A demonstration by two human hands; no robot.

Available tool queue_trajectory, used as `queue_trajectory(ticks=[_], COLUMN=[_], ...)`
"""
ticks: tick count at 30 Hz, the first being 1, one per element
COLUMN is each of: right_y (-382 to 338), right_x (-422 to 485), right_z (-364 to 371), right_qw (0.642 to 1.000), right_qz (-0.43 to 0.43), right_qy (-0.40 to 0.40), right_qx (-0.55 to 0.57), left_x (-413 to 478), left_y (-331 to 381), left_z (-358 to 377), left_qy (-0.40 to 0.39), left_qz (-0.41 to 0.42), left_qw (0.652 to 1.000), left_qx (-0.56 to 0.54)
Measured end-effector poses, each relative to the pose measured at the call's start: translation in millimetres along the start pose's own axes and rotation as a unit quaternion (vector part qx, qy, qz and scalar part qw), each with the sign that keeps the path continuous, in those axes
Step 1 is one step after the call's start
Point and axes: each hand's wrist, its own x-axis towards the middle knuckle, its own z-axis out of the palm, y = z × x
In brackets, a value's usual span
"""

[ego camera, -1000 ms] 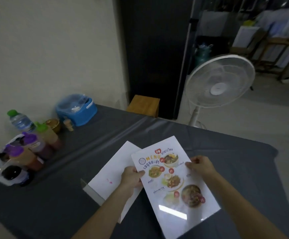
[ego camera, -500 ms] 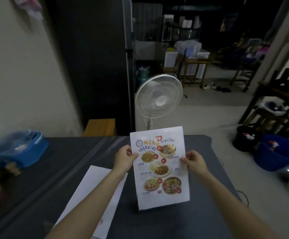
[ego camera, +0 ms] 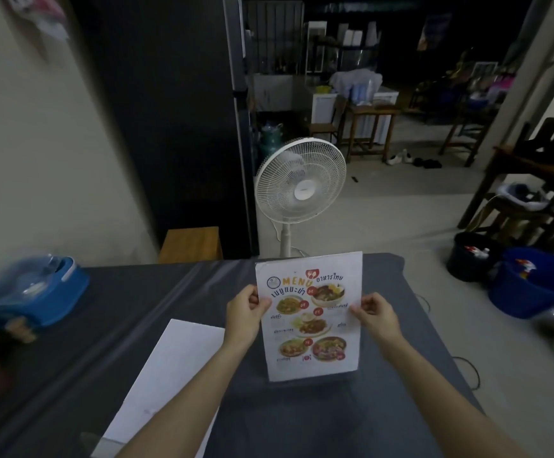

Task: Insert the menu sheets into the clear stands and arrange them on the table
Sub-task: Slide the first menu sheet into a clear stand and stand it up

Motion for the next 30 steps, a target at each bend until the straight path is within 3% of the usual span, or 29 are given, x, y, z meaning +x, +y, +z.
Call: queue_trajectory(ticks=[24, 30], right_y=[18, 30], right_x=[4, 0], right_z=[-2, -8], right_qw=[1.000, 0.999], right_qz=[0.010, -0.001], right_qy=[-0.022, -0.024], right_qx=[0.009, -0.046], left_x=[-2, -4], left_y=[-13, -26], left_z=[15, 6], left_qy=[-0.003, -0.055], left_qz=[0.015, -0.002], left_qw=[0.999, 0.995], left_qx=[0.045, 0.081])
